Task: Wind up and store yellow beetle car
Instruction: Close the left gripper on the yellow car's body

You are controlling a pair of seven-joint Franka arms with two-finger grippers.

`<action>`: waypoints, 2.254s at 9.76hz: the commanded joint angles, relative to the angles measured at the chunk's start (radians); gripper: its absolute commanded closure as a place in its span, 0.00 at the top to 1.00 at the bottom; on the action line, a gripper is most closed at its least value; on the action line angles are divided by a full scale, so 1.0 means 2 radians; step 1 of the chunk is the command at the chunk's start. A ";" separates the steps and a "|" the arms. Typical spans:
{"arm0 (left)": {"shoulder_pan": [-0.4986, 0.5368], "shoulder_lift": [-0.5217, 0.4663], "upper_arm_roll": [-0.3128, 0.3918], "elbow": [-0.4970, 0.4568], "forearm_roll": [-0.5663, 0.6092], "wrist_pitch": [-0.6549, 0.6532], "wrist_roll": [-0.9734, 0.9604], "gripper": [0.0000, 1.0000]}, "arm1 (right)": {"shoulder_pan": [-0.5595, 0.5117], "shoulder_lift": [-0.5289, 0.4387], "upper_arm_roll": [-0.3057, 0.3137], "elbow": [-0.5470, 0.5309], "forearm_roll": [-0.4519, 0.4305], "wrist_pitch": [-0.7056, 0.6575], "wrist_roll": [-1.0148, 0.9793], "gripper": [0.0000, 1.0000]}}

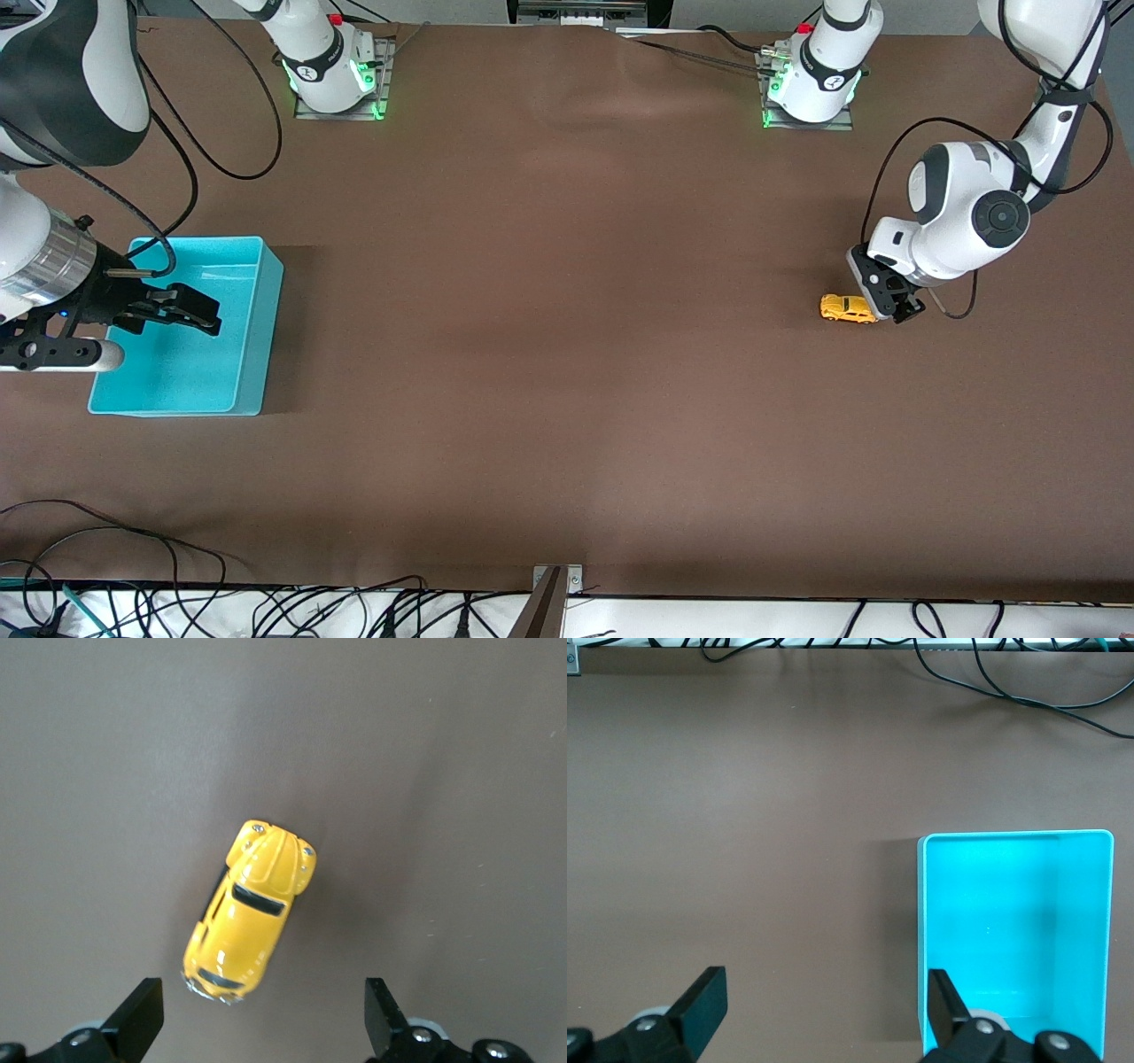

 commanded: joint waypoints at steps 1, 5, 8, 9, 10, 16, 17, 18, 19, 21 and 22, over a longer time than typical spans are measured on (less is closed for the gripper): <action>-0.001 0.018 -0.001 0.001 0.001 0.033 0.067 1.00 | -0.001 -0.003 0.001 -0.001 0.002 -0.004 0.004 1.00; -0.010 0.043 -0.004 0.009 0.002 0.053 0.078 0.85 | 0.000 -0.003 0.001 -0.003 0.002 -0.005 0.004 1.00; -0.010 0.043 -0.004 0.010 0.002 0.053 0.077 0.81 | -0.001 -0.003 0.001 -0.003 0.002 -0.005 0.004 1.00; -0.010 0.043 -0.004 0.010 0.002 0.053 0.077 0.75 | -0.001 -0.003 0.001 -0.003 0.002 -0.005 0.004 1.00; -0.010 0.043 -0.003 0.009 0.002 0.053 0.077 0.48 | -0.001 -0.003 0.001 -0.003 0.002 -0.005 0.004 1.00; -0.010 0.019 -0.018 0.008 0.002 0.047 0.053 0.00 | -0.001 -0.003 0.001 -0.004 0.002 -0.005 0.004 1.00; -0.010 0.019 -0.020 0.008 0.007 0.047 0.054 0.00 | -0.001 -0.003 0.001 -0.004 0.002 -0.005 0.004 1.00; -0.011 0.020 -0.026 0.007 0.008 0.047 0.054 0.00 | -0.001 -0.003 0.001 -0.004 0.002 -0.005 0.004 1.00; -0.010 0.022 -0.026 0.006 0.008 0.047 0.053 0.00 | -0.001 -0.003 0.001 -0.004 0.002 -0.005 0.004 1.00; -0.007 0.034 -0.025 0.003 0.008 0.047 0.052 0.00 | -0.001 -0.003 0.001 -0.004 0.002 -0.005 0.004 1.00; -0.004 0.041 -0.025 0.002 0.008 0.047 0.053 0.00 | -0.001 -0.003 0.001 -0.004 0.002 -0.005 0.004 1.00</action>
